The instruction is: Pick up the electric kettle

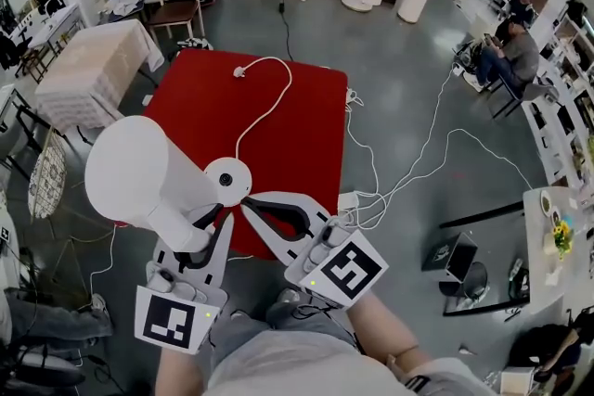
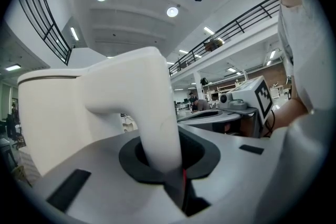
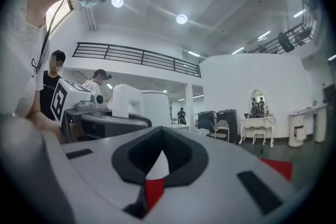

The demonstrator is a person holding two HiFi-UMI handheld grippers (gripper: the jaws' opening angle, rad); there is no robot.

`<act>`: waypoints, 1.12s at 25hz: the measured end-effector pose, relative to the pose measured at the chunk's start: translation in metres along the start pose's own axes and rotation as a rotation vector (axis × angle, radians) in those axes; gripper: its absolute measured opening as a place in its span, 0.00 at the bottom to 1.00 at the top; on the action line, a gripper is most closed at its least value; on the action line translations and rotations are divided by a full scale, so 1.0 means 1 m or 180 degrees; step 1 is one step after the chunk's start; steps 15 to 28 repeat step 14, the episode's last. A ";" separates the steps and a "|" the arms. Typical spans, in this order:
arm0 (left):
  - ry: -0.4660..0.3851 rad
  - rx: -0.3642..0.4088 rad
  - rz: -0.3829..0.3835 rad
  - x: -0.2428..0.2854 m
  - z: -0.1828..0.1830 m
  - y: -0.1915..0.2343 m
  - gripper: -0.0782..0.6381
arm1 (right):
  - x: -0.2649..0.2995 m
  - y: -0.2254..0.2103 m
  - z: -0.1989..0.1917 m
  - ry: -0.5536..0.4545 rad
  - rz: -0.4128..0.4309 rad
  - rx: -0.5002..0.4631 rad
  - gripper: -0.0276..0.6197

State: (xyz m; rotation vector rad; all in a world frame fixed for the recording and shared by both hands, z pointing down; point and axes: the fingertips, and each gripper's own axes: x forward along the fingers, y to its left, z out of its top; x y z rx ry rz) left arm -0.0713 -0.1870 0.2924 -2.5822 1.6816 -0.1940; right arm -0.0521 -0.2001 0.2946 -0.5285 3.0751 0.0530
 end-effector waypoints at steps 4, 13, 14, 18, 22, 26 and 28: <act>-0.0007 -0.0009 -0.0004 -0.001 0.002 0.005 0.17 | 0.007 0.004 0.003 0.0008 0.0027 -0.0011 0.05; -0.0020 -0.0001 0.0044 -0.004 0.002 0.008 0.17 | 0.010 0.007 0.000 0.0025 0.0063 -0.0049 0.05; -0.0027 -0.0002 0.0047 -0.005 0.003 0.008 0.17 | 0.010 0.008 0.001 0.0028 0.0068 -0.0052 0.05; -0.0027 -0.0002 0.0047 -0.005 0.003 0.008 0.17 | 0.010 0.008 0.001 0.0028 0.0068 -0.0052 0.05; -0.0027 -0.0002 0.0047 -0.005 0.003 0.008 0.17 | 0.010 0.008 0.001 0.0028 0.0068 -0.0052 0.05; -0.0027 -0.0002 0.0047 -0.005 0.003 0.008 0.17 | 0.010 0.008 0.001 0.0028 0.0068 -0.0052 0.05; -0.0027 -0.0002 0.0047 -0.005 0.003 0.008 0.17 | 0.010 0.008 0.001 0.0028 0.0068 -0.0052 0.05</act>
